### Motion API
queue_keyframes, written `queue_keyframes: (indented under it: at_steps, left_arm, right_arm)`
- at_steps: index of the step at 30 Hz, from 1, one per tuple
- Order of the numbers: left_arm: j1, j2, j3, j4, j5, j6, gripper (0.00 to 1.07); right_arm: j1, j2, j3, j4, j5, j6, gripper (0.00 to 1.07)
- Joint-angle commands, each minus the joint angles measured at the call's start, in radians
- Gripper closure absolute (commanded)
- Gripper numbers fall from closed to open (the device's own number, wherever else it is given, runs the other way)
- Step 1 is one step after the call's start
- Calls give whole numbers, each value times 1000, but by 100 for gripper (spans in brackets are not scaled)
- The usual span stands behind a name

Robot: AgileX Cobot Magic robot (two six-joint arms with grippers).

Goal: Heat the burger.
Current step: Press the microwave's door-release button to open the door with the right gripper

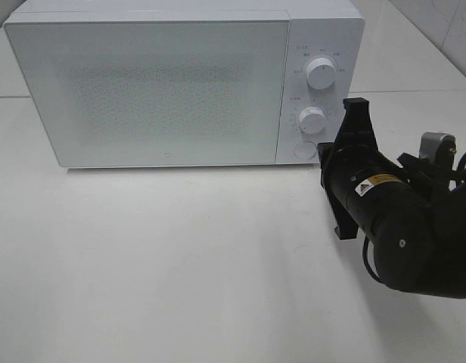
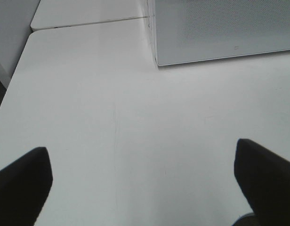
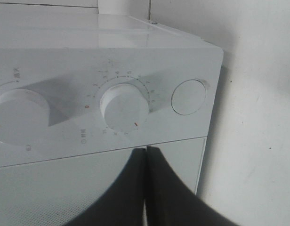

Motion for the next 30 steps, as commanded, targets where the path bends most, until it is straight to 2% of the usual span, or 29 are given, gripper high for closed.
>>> queue_keyframes:
  at_steps: [1,16,30]
  left_arm:
    - [-5,-5,2,-3,-14,-3,9]
    - [-5,-5,2,-3,-14,-3,9]
    - [-5,-5,2,-3,-14,-3,9]
  right_arm:
    - [-19,64,-40,-44,11,58,107]
    - [-134,221,-205,-158,59,76,107]
    - [-185,288,-287,-157,101,65,107]
